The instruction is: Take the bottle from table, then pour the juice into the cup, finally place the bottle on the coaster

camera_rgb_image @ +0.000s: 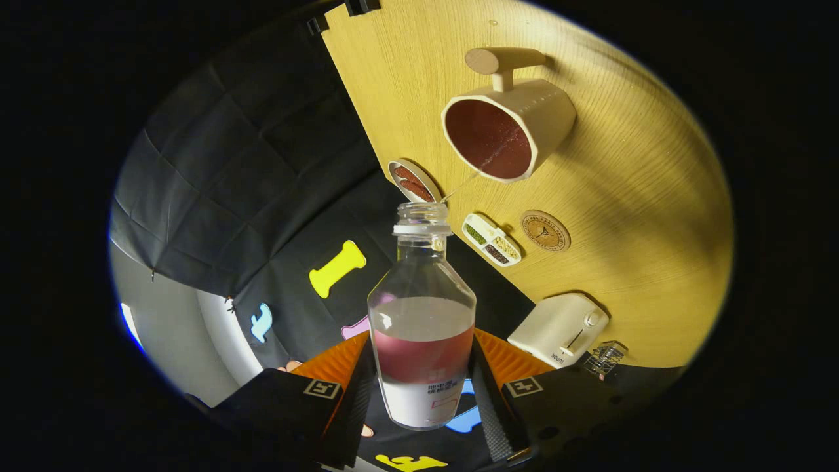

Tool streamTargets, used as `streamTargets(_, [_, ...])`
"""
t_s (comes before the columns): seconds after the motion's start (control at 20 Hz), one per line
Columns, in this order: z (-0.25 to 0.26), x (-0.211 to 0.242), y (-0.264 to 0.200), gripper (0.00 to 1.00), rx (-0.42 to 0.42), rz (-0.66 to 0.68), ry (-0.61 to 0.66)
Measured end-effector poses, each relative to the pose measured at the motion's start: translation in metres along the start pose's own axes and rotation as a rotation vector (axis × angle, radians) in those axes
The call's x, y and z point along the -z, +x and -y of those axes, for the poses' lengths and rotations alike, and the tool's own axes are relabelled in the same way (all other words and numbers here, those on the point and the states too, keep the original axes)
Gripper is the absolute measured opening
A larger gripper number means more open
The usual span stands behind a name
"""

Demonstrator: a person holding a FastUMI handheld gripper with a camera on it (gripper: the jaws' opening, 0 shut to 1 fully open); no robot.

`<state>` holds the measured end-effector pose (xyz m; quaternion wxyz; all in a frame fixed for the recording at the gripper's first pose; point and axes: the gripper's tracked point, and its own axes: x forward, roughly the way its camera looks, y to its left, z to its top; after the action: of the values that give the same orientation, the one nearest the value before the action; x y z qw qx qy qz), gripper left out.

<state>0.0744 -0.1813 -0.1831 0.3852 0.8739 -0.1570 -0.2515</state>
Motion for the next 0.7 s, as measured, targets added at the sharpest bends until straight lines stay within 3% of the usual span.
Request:
streamTargets(0.4, [0.005, -0.002, 0.001, 0.75, -0.001, 0.003, -0.049])
streamTargets(0.55, [0.019, -0.006, -0.002, 0.75, 0.007, -0.009, -0.192])
streamTargets(0.7, [0.033, -0.001, -0.004, 0.75, 0.017, -0.041, -0.433])
